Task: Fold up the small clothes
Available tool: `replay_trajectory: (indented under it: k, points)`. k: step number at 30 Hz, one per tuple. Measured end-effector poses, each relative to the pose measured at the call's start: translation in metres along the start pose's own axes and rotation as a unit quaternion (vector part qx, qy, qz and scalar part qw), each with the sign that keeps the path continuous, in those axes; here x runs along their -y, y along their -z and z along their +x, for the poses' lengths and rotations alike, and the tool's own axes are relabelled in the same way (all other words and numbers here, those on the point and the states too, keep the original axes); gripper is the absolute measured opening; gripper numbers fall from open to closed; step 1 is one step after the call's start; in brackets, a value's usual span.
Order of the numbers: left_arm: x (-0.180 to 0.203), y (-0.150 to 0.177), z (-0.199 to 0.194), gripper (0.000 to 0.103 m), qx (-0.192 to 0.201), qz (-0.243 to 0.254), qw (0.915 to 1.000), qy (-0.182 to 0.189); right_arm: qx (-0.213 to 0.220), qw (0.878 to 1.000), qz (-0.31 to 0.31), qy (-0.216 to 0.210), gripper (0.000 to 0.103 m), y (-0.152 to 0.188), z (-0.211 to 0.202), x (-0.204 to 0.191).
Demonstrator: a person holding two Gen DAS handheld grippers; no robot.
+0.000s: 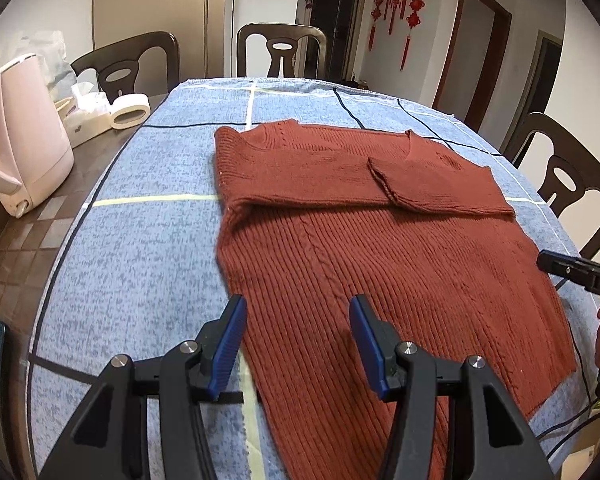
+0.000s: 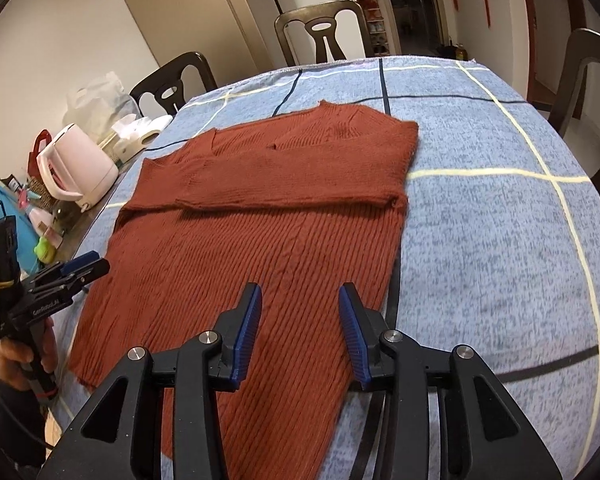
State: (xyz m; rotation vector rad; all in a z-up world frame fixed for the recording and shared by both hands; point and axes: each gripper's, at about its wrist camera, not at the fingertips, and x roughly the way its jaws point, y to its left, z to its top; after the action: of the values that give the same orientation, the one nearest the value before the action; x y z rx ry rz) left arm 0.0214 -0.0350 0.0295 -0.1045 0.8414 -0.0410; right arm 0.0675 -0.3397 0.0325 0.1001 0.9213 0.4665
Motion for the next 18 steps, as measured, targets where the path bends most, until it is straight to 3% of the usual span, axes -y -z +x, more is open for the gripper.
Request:
replay_trajectory:
  k: [9, 13, 18]
  points:
    - [-0.015, 0.021, -0.008, 0.056, -0.012, -0.037, 0.9991, 0.018, -0.001, 1.000, 0.002, -0.003, 0.041, 0.024, -0.012, 0.003]
    - [-0.017, 0.022, -0.009, 0.056, -0.013, -0.039, 0.9990, 0.013, 0.000, 1.000, 0.014, 0.003, 0.048, 0.027, -0.015, 0.007]
    - [-0.021, 0.034, -0.018, 0.056, -0.014, -0.067, 0.9967, 0.044, -0.007, 0.999, 0.030, -0.008, 0.048, 0.038, -0.020, 0.016]
